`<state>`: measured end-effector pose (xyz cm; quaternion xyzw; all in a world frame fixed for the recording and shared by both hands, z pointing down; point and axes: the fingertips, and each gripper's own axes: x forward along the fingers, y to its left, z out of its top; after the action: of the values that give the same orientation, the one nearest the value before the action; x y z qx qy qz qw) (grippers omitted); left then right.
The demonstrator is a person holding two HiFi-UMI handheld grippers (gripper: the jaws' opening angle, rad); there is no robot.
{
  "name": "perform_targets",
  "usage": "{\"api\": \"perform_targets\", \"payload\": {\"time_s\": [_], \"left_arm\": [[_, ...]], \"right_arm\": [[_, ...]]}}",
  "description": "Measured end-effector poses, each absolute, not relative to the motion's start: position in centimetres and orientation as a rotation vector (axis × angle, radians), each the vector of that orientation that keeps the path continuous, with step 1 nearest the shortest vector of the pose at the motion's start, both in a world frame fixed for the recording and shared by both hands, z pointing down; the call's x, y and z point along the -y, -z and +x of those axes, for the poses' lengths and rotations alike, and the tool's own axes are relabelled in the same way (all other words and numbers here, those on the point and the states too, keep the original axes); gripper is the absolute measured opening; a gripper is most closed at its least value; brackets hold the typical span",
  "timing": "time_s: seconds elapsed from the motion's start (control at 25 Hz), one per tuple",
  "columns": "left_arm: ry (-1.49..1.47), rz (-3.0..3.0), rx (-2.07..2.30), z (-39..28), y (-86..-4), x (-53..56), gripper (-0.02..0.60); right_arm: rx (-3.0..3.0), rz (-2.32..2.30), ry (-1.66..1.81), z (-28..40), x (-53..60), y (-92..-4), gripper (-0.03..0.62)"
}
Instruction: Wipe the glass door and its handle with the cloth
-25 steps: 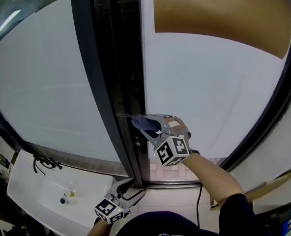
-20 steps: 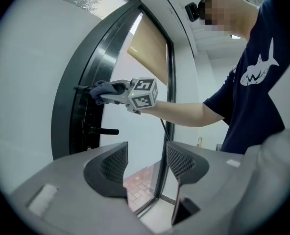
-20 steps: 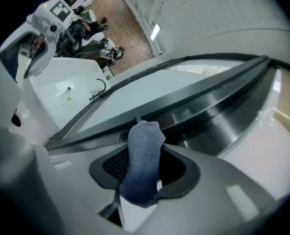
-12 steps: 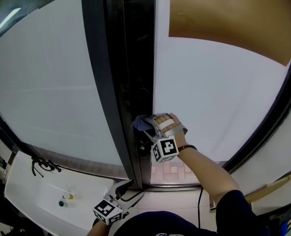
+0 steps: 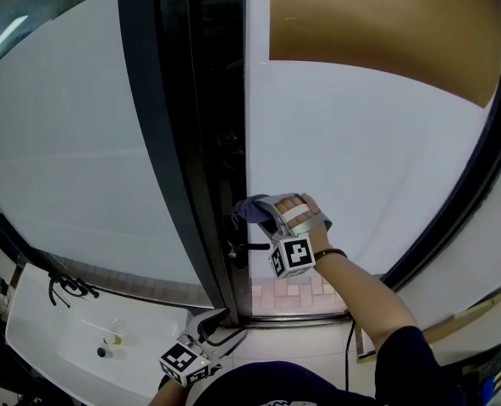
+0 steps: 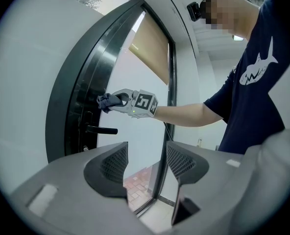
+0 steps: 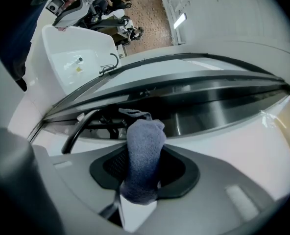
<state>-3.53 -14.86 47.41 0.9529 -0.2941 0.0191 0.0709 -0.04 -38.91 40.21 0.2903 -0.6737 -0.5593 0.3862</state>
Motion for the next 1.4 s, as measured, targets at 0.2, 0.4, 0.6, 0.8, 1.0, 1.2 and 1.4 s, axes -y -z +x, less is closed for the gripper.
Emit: {"api": "perform_targets", "payload": {"time_s": [0.2, 0.4, 0.6, 0.8, 1.0, 1.2, 1.4], "left_arm": [[-0.042, 2.878, 0.849, -1.4, -46.9, 14.8, 0.242], [-0.049, 2.883, 0.845, -0.6, -47.3, 15.2, 0.242], [-0.053, 2.888, 0.823, 0.4, -47.6, 15.3, 0.242], [-0.047, 2.892, 0.807, 1.0, -47.9, 15.5, 0.242], [-0.048, 2.881, 0.822, 0.3, -47.6, 15.6, 0.242], [-0.064, 2.867, 0.835, -0.6, -48.0, 15.7, 0.241], [-0.058, 2.876, 0.854, -1.1, -47.8, 15.8, 0.241]], "right_arm": [[1.693, 0.771, 1.415, 3.5, 39.0, -40.0, 0.147], [1.676, 0.836, 1.371, 9.0, 38.6, -39.7, 0.147], [1.628, 0.925, 1.316, 15.4, 38.1, -39.1, 0.147], [1.609, 1.044, 1.238, 21.4, 38.0, -38.8, 0.147], [1.715, 1.183, 1.137, 22.5, 37.1, -37.5, 0.149], [1.91, 1.091, 1.206, 13.9, 35.6, -36.1, 0.149], [2.015, 0.904, 1.264, 4.4, 35.9, -37.7, 0.149]]}}
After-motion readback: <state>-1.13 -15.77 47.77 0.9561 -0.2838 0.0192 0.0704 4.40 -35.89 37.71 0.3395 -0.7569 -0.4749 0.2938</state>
